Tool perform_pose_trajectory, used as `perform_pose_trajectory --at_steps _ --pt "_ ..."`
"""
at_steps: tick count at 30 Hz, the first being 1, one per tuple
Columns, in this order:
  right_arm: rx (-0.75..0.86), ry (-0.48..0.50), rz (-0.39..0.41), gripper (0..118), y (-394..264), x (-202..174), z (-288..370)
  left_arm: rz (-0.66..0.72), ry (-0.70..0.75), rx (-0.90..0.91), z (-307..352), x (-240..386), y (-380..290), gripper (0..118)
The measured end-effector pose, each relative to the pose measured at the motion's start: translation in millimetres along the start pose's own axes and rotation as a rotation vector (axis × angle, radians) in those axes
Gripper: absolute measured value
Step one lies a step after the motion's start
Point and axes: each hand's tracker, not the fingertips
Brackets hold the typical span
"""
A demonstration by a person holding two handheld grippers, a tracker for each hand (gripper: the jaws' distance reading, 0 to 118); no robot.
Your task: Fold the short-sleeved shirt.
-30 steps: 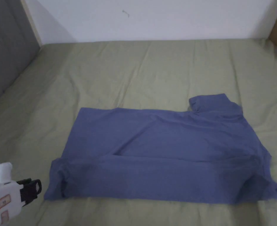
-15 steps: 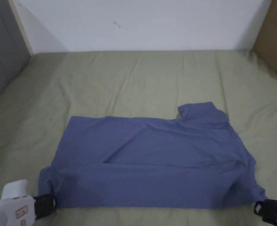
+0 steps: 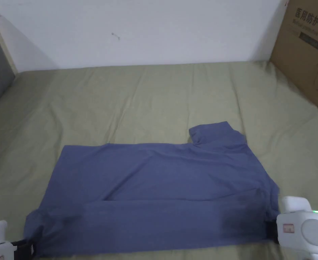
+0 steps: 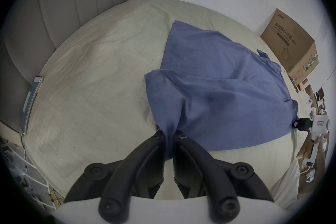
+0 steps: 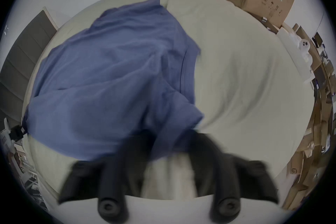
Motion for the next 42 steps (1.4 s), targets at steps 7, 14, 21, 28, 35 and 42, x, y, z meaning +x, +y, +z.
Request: perform_pose_trajectory --at_steps 7,14,21,28,35,42 --pt "-0.001 0.141 -0.145 9 -9 24 36 0.012 -0.034 0.049 38 -4 1 7" --pt "-0.01 0.1 -0.118 9 -52 39 78 0.006 -0.053 0.035 80 -11 -35 7" --pt "-0.066 0.014 -0.138 34 -89 50 57 0.055 -0.076 -0.058 60 -26 -90 9" --pt "0.057 -0.056 -0.068 90 -63 54 98 0.175 -0.081 0.092 99 -35 -56 83" --pt "0.127 0.037 -0.072 4 -26 29 101 0.104 -0.068 0.175 92 0 -12 0" --pt "0.079 0.119 0.001 1 34 7 49 0.06 -0.076 0.117 39 27 24 0"
